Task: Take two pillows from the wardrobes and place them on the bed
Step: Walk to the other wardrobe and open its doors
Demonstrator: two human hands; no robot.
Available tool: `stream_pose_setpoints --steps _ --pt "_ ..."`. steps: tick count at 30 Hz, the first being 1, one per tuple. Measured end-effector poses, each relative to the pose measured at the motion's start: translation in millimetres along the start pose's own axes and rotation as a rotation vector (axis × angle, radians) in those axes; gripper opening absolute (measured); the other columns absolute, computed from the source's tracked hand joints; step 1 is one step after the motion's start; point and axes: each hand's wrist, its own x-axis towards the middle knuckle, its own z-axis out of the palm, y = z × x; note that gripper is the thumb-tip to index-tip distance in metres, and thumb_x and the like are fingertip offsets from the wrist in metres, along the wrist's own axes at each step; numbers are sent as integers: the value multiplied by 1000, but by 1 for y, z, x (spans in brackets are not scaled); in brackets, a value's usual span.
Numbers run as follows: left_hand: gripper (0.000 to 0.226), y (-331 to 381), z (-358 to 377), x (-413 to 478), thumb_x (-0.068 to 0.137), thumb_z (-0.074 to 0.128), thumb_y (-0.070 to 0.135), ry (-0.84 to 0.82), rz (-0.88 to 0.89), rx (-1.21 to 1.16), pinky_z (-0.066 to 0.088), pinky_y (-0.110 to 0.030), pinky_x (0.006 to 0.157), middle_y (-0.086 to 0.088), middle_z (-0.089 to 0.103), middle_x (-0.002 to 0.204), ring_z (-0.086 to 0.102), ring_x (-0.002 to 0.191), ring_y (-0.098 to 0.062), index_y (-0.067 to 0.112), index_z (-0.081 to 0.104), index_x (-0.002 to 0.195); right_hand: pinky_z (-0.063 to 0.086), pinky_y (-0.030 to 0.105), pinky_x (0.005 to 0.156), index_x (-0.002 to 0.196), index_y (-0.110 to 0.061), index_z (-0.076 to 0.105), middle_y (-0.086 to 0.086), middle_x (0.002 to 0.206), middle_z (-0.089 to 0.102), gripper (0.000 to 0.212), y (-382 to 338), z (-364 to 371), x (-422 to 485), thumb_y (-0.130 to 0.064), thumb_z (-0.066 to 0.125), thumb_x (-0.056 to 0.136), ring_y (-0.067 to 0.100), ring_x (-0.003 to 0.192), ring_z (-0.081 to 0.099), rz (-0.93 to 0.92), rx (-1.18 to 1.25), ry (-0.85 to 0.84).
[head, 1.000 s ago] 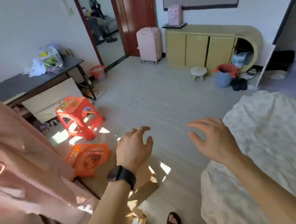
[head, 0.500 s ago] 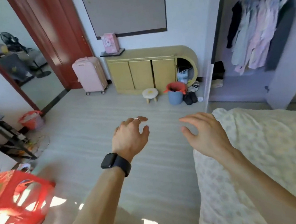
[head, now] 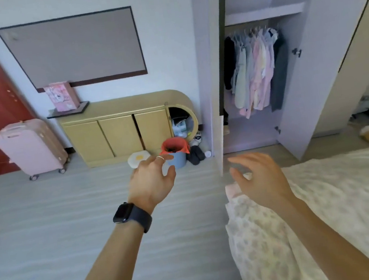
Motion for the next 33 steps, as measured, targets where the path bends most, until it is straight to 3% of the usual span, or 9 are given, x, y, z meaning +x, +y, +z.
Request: stream_pose_setpoints --steps 4,7,12,18,27,33 --pt "33 4 28 89 94 55 36 -84 116 -10 50 -39 85 -3 66 118 61 109 -31 26 65 124 44 36 102 113 -23 76 -6 112 74 22 26 16 54 -25 69 92 22 110 63 87 -35 49" --pt "27 17 57 153 94 59 31 -119 193 -79 44 -34 73 -7 68 112 62 102 -34 19 68 115 42 43 107 119 -26 74 -5 122 71 27 49 25 96 -30 66 94 24 124 56 206 -45 55" --pt "33 45 117 263 94 54 32 -197 359 -68 50 -40 92 -1 67 121 60 114 -26 28 66 125 42 48 107 121 -26 73 -4 125 69 28 105 50 170 -31 67 94 27 128 53 312 -76 98" --pt "30 89 177 391 96 52 33 -314 446 -126 52 -41 90 1 65 125 62 106 -24 28 64 123 48 48 101 117 -26 75 -3 120 71 27 174 75 273 -30 72 90 28 118 59 410 -80 202" --pt "37 164 263 543 98 54 31 -424 633 -225 48 -40 99 0 61 135 56 123 -23 27 59 135 51 52 95 117 -29 74 -5 119 71 27 260 85 393 -30 73 89 30 118 57 582 -147 289" --pt "34 219 346 618 98 54 30 -605 850 -250 49 -43 93 -3 64 126 58 116 -26 24 61 131 47 49 99 120 -26 73 -3 123 70 29 319 102 437 -30 68 92 33 119 59 748 -224 318"
